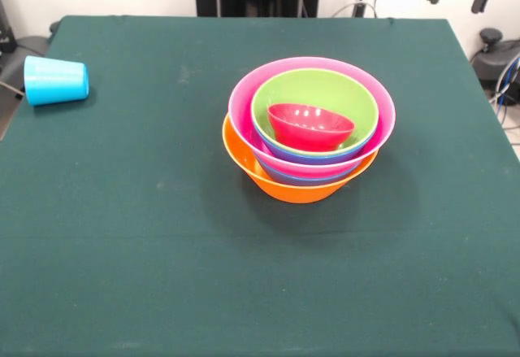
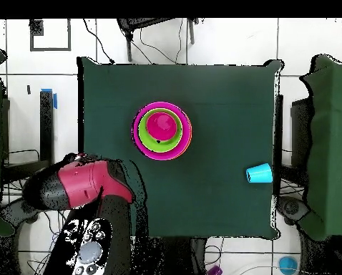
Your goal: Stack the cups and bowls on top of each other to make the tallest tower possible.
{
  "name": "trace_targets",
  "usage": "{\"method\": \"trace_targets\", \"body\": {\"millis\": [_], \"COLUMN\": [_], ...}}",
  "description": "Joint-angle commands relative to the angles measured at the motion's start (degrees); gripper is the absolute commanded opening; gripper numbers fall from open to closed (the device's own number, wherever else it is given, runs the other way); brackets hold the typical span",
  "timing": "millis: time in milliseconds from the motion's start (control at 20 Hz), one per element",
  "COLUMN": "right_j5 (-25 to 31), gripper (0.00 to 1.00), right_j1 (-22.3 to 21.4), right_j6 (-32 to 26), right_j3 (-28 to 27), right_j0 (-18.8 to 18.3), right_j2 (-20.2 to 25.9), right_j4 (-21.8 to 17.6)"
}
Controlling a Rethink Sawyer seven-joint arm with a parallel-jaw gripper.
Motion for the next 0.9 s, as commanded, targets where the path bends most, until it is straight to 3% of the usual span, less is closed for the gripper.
{"method": "trace_targets", "body": {"millis": [50, 900], "right_j5": [3.9, 4.6], "gripper": [1.00, 1.00], "right_j1": [0.9, 0.1], "right_j6": [-18.4, -15.0], "right_j3": [-3.3, -3.9], "right_j0": [-2.9, -6.6], "right_j2": [8.6, 13.5], "right_j4": [-12.0, -17.9]}}
